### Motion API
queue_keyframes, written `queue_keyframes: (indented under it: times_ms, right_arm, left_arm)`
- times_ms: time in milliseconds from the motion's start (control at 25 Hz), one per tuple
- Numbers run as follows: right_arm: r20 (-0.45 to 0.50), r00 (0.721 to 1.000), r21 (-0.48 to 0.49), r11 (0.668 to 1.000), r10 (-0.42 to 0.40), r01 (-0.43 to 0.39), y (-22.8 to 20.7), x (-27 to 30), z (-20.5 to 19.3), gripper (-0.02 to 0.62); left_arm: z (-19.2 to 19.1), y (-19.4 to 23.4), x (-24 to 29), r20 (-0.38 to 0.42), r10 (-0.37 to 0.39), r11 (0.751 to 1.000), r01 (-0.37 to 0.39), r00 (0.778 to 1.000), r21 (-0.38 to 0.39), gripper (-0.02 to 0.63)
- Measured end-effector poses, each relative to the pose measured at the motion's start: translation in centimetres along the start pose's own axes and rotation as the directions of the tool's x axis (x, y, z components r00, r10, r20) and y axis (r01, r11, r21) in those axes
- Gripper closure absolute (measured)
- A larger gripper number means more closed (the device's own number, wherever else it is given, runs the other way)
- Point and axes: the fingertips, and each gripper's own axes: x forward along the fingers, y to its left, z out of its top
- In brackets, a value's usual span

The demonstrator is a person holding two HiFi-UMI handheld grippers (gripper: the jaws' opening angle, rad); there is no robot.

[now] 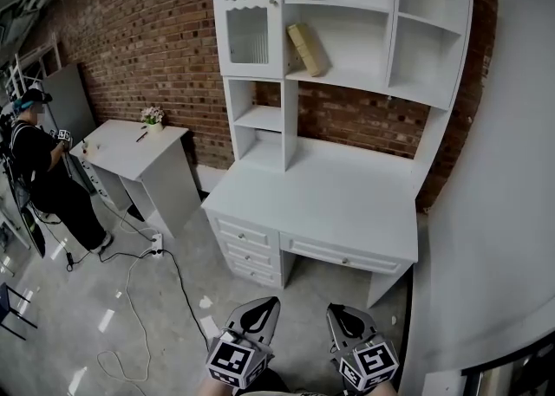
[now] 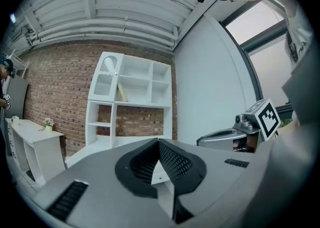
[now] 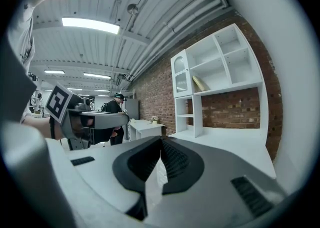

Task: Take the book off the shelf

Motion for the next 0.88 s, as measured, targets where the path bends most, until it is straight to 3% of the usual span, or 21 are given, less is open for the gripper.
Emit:
queue_keyframes:
  times_ms: [520, 880]
  right_arm:
    - [0.017, 0.992, -0.021, 0.992, -0.124, 0.125, -1.6, 14.5, 4.3, 0.589]
    - [0.027, 0.989, -0.062, 0.988, -0.142, 0.143, -0.6, 24.2, 7.2, 0.589]
  left_arm:
    - [2.4, 14.5, 5.9, 0.008, -0.077, 0.997, 0.077, 0.997, -0.011, 0.603]
    - [2.5, 25.1, 7.4, -0.014, -0.060, 0.998, 0.060, 0.998, -0.035, 0.603]
